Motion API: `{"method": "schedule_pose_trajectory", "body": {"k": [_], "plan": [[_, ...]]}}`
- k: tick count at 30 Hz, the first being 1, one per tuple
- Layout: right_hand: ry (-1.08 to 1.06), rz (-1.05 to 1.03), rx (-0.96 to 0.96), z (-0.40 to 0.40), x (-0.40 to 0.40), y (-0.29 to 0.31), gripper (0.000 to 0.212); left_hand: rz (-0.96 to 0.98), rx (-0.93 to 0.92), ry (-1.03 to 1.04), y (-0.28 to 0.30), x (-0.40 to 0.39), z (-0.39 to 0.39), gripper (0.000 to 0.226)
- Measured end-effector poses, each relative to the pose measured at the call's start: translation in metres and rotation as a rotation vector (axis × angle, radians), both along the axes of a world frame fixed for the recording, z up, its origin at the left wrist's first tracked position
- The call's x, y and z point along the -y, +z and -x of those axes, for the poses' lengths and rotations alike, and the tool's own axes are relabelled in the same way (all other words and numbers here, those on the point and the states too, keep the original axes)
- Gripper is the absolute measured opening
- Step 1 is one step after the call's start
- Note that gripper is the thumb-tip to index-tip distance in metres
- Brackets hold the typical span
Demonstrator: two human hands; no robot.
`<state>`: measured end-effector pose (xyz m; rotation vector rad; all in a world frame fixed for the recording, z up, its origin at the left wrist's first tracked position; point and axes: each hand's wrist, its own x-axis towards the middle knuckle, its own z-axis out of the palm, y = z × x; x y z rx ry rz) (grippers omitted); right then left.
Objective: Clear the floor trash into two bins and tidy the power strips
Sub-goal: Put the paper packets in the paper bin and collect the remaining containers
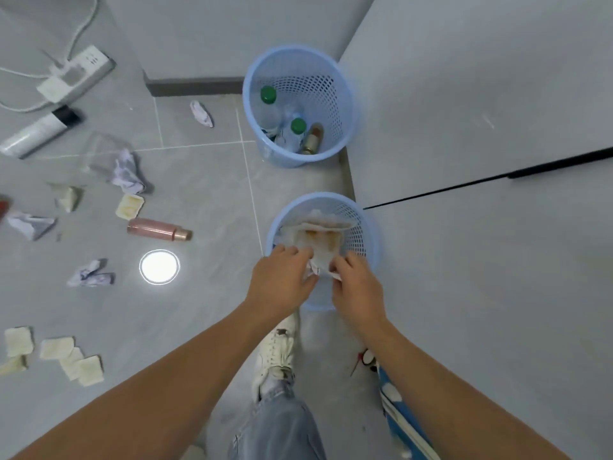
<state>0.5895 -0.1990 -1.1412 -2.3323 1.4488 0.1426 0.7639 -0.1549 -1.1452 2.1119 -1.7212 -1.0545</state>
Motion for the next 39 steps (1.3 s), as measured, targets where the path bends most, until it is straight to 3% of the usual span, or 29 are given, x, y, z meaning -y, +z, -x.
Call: {"method": "schedule_pose_trajectory", "body": {"k": [3, 8, 10, 13, 17, 22, 27, 33, 39], "plan": [[-0.026, -0.08, -0.077, 0.011, 0.008, -0.036, 0.024, -0.049, 0.17, -0.12, -0.035, 0.008, 0.023, 0.037], [-0.032, -0.254, -0.186, 0.01, 0.014, -0.051, 0.057, -0.093, 0.267, -0.198, -0.055, 0.01, 0.027, 0.062], [-0.042, -0.218, -0.155, 0.009, 0.006, -0.036, 0.064, -0.049, 0.252, -0.177, -0.045, 0.003, 0.02, 0.068], [-0.036, -0.09, -0.017, 0.002, -0.008, -0.008, 0.054, -0.014, 0.213, -0.132, -0.017, -0.018, -0.003, 0.063], [0.055, -0.054, 0.103, -0.046, -0.032, 0.021, 0.035, -0.067, 0.128, 0.046, 0.015, -0.074, -0.06, 0.044], [0.335, -0.246, 0.23, -0.161, -0.099, 0.018, 0.026, -0.226, 0.126, 0.36, 0.015, -0.191, -0.142, 0.034], [0.546, -0.413, 0.14, -0.282, -0.171, -0.03, 0.025, -0.364, 0.129, 0.641, -0.024, -0.318, -0.2, 0.034], [0.717, -0.306, -0.02, -0.372, -0.224, -0.117, 0.038, -0.459, 0.078, 0.886, -0.097, -0.413, -0.227, 0.039], [0.773, -0.138, -0.159, -0.415, -0.224, -0.195, 0.065, -0.349, 0.139, 1.123, -0.169, -0.446, -0.273, 0.048]]}}
